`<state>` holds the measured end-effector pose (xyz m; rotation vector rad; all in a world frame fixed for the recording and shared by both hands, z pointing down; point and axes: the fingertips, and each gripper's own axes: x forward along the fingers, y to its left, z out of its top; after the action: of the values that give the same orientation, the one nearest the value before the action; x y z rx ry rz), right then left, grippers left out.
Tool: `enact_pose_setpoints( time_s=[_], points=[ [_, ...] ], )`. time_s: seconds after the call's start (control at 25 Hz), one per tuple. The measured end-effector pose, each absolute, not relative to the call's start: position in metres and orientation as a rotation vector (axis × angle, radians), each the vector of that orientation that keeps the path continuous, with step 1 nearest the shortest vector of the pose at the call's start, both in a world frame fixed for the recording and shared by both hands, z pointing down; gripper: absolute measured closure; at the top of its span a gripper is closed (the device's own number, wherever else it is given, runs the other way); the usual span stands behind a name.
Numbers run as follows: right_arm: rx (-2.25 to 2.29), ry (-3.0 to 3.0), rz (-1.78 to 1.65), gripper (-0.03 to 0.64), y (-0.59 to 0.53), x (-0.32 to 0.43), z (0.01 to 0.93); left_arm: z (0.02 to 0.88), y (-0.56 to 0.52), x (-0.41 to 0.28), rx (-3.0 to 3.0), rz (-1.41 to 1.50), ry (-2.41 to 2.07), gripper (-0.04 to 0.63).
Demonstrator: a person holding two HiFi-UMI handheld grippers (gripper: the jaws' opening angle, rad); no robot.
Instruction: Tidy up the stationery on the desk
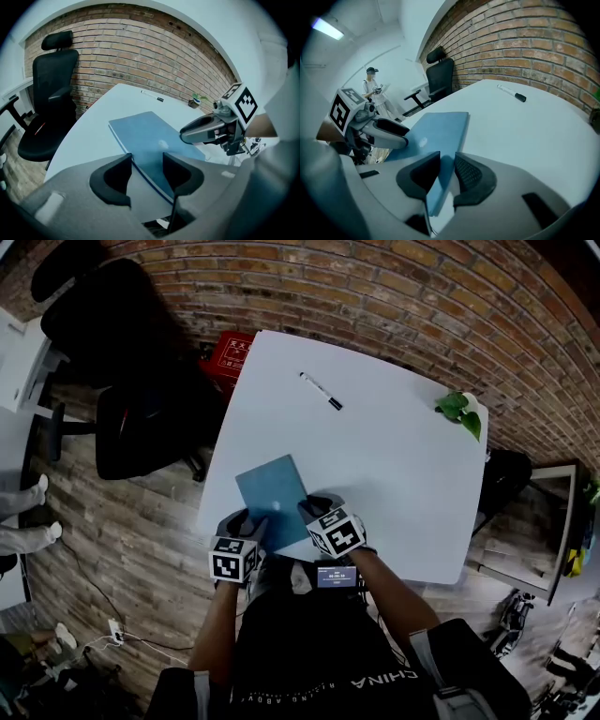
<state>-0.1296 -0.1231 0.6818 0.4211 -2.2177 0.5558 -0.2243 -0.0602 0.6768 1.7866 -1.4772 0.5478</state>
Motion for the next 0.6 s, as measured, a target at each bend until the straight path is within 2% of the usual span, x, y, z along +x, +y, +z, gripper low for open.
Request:
enact_pose_setpoints(
  time_s=[0.6],
  points=[
    [0.785,-2.15,0.661,0.515,-0.182,-0.033,0.677,0.676,-0.151,-0.141,2.028,0.75,-1.211,0.382]
  ],
)
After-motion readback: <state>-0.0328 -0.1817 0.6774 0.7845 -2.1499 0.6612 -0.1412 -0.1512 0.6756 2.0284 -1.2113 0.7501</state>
